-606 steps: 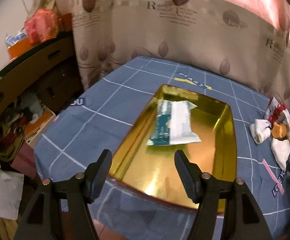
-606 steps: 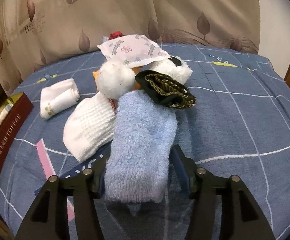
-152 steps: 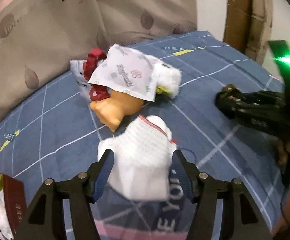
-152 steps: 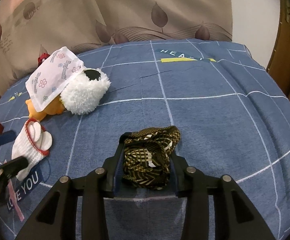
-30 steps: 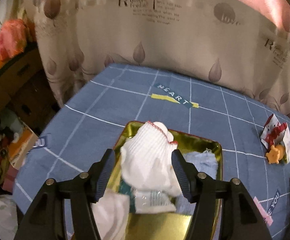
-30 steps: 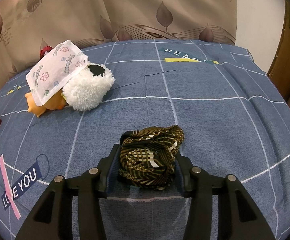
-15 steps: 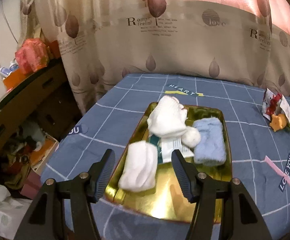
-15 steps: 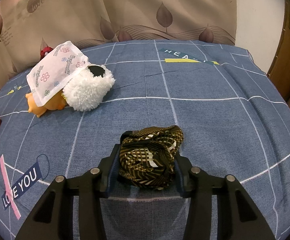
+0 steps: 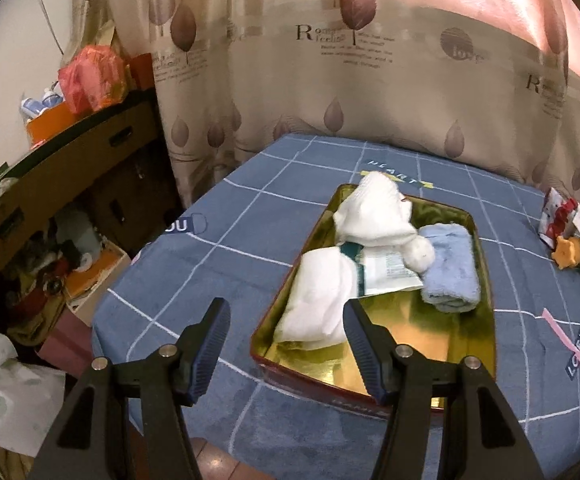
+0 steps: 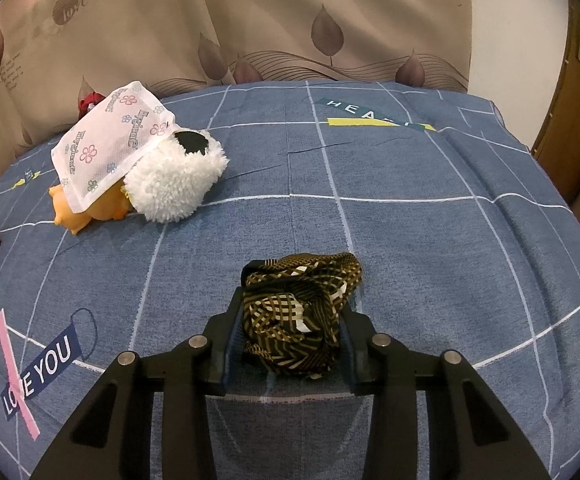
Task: Organize soft objects
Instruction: 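Carry the patterned cloth into the gold tin and release it with the right gripper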
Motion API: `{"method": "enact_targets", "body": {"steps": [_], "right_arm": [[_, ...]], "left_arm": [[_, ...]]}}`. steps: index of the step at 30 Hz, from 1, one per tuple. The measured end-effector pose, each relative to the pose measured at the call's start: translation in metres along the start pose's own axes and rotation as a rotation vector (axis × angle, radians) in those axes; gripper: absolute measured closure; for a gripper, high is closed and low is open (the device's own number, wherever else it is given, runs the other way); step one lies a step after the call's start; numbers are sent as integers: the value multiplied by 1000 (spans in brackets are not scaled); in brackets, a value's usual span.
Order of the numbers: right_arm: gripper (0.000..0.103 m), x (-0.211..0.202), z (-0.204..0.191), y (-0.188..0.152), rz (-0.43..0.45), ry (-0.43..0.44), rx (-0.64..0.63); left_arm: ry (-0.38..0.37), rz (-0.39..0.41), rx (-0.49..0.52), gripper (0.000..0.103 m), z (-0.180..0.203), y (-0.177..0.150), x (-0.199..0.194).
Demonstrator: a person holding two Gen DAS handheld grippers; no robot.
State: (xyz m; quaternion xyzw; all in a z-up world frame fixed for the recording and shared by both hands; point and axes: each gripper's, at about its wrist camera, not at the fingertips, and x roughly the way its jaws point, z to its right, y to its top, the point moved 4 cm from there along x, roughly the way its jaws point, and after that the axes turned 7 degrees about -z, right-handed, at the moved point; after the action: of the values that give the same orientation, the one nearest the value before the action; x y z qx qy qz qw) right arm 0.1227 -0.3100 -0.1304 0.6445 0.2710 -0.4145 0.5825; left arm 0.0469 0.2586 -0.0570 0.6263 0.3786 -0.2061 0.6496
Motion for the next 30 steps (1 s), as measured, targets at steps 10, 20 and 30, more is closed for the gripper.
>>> {"method": "enact_targets", "body": {"steps": [10,20,30], "right_arm": [[71,-2,-2,2,2,-22,-9],[74,-8,-28,6,10,17,-48],[74,-29,-117,-3,12,146,-225]], "left_arm": [[19,-30,-97,43,-27,0,7],[26,-49,-103,43,-30,-3,11],[9,-69,-90,43,-23,-4,16]]}}
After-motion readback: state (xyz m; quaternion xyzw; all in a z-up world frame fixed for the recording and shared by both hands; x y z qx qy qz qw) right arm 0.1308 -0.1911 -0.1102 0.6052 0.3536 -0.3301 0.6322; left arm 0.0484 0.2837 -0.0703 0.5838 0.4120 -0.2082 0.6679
